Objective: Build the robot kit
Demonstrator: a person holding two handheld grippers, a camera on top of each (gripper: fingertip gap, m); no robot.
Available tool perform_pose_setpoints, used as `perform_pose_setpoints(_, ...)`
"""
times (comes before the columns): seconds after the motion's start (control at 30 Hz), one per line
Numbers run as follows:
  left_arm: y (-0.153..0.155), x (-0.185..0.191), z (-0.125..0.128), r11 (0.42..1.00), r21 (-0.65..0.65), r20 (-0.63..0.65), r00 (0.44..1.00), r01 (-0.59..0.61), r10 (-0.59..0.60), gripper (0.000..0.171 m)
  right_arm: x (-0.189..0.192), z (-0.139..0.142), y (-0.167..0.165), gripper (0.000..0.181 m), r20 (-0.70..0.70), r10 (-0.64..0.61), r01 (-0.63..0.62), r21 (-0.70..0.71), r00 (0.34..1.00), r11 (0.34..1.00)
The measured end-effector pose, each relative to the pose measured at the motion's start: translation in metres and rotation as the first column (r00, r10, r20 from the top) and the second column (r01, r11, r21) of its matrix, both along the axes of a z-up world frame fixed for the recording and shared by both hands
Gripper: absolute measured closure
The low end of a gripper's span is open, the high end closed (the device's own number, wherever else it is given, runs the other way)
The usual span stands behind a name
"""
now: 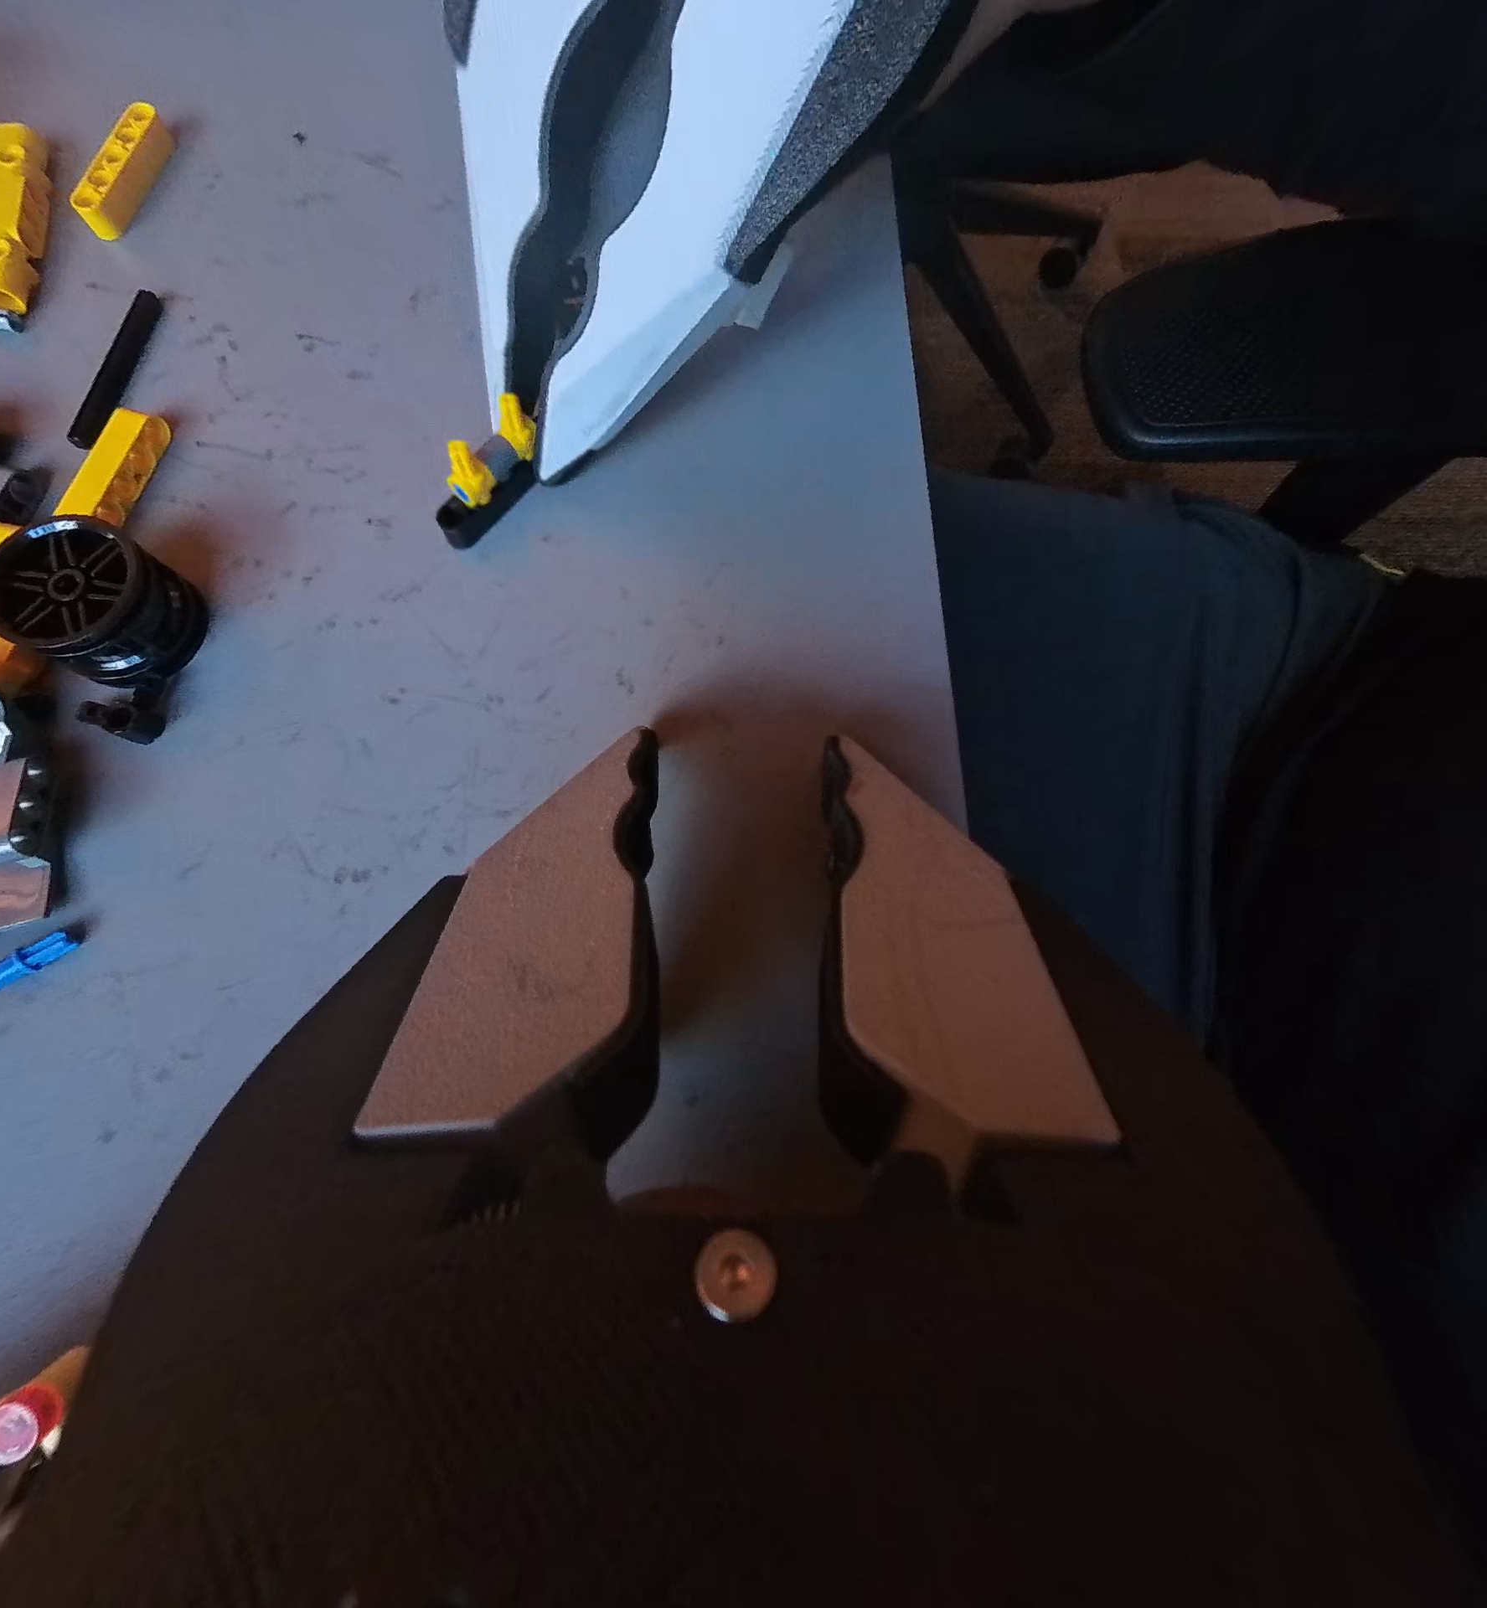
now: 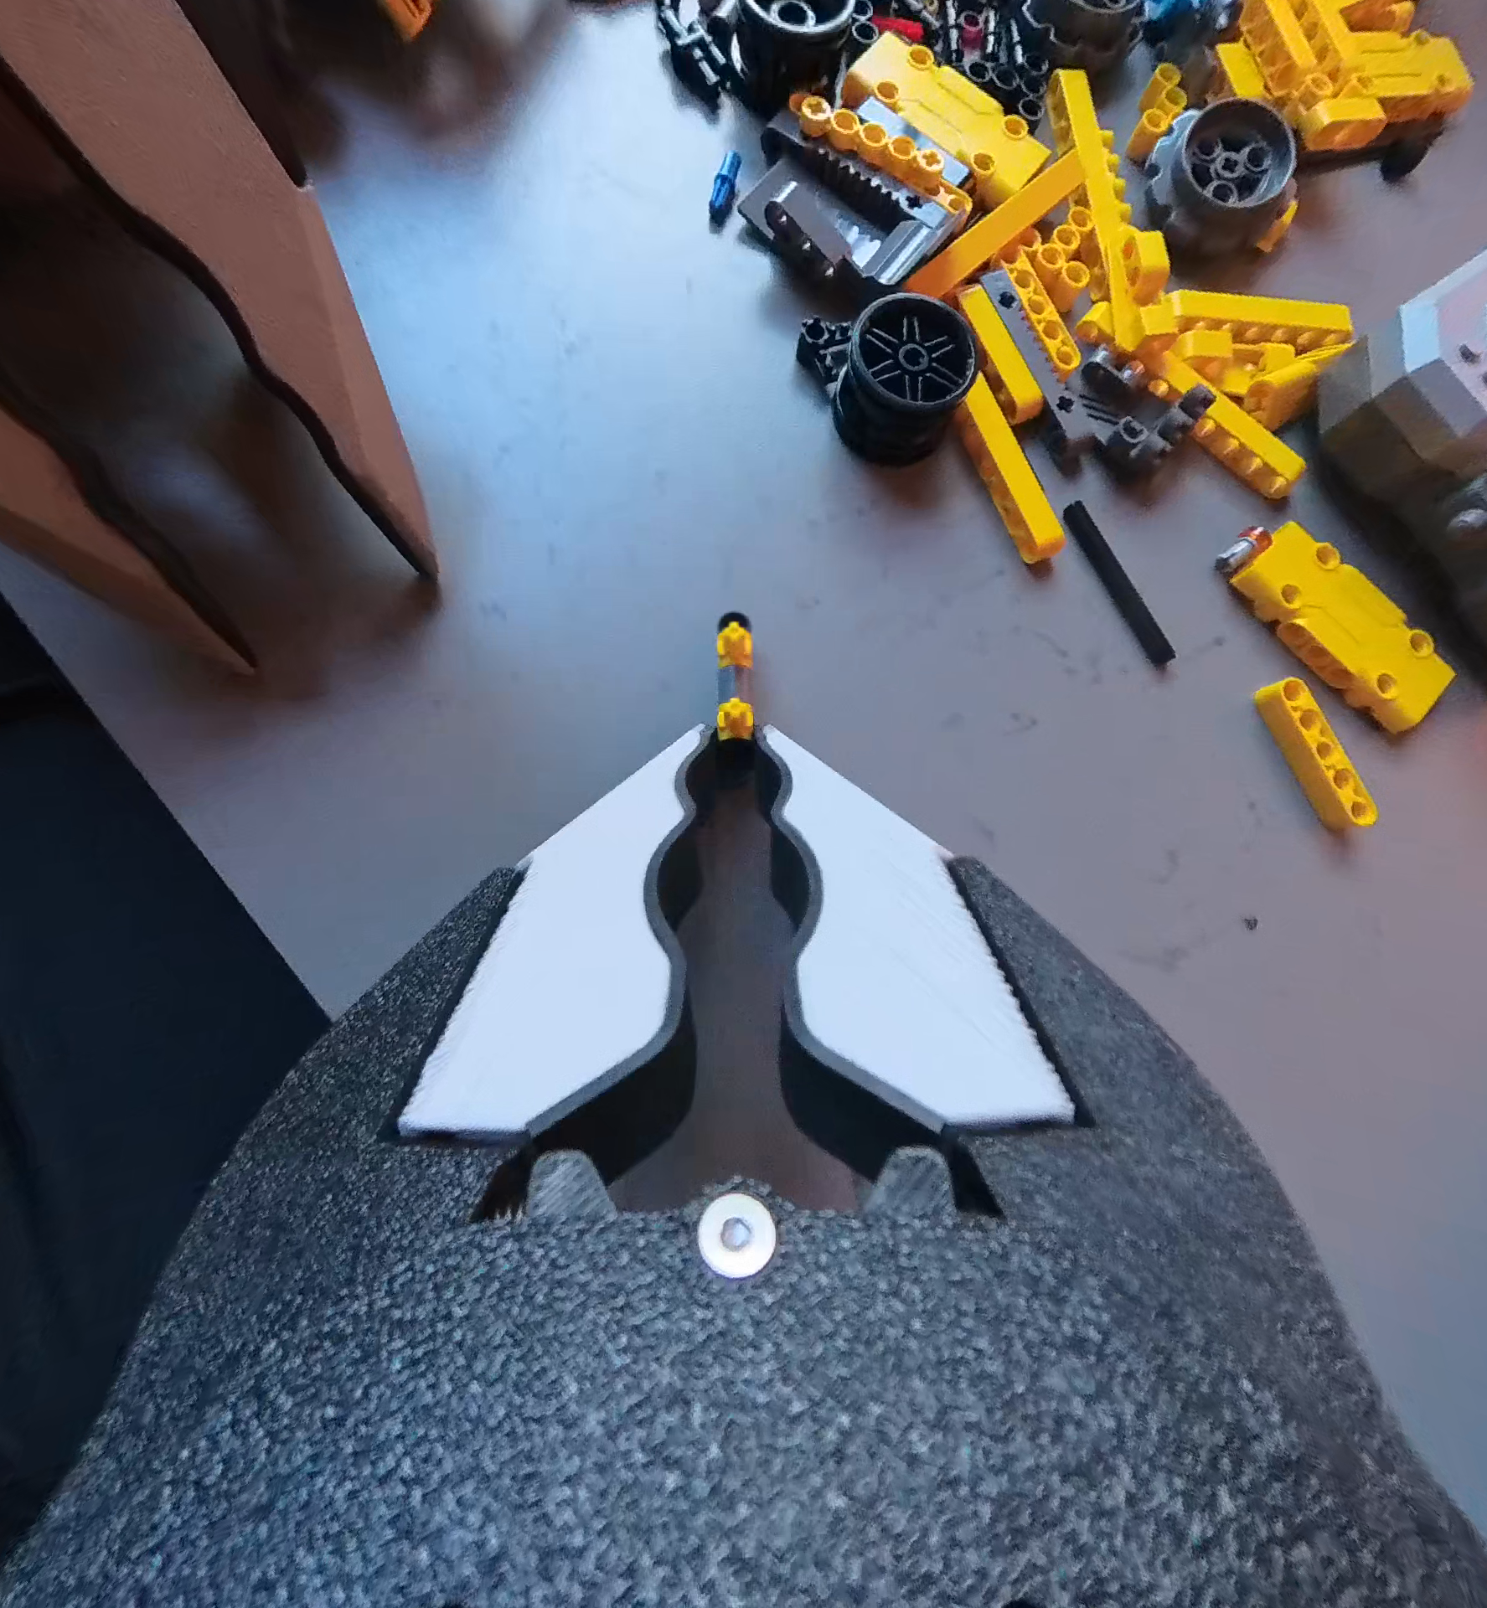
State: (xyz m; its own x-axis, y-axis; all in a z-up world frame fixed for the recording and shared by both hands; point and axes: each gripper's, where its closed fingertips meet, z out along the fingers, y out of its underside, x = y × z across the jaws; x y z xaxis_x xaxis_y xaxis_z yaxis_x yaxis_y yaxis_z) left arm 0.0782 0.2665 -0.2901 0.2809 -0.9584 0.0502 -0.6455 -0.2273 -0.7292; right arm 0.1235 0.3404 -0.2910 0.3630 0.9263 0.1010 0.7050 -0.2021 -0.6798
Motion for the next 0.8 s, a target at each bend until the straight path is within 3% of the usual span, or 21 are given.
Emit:
perform_pose_setpoints(0.4,0.003,0.0,0.0,1.0,-0.006,0.002,1.0,-0.017,0.017,0.141,-0.023,0.0,-0.033,0.175,-0.052,0.091,-0.092,-0.029,0.995,0.995)
perform_pose_setpoints(0.8,0.001,0.0,-0.001,0.999,0.03,-0.013,0.999,-0.028,0.029,0.139,-0.025,0.006,-0.035,0.169,-0.045,0.083,-0.083,-0.001,0.996,0.997)
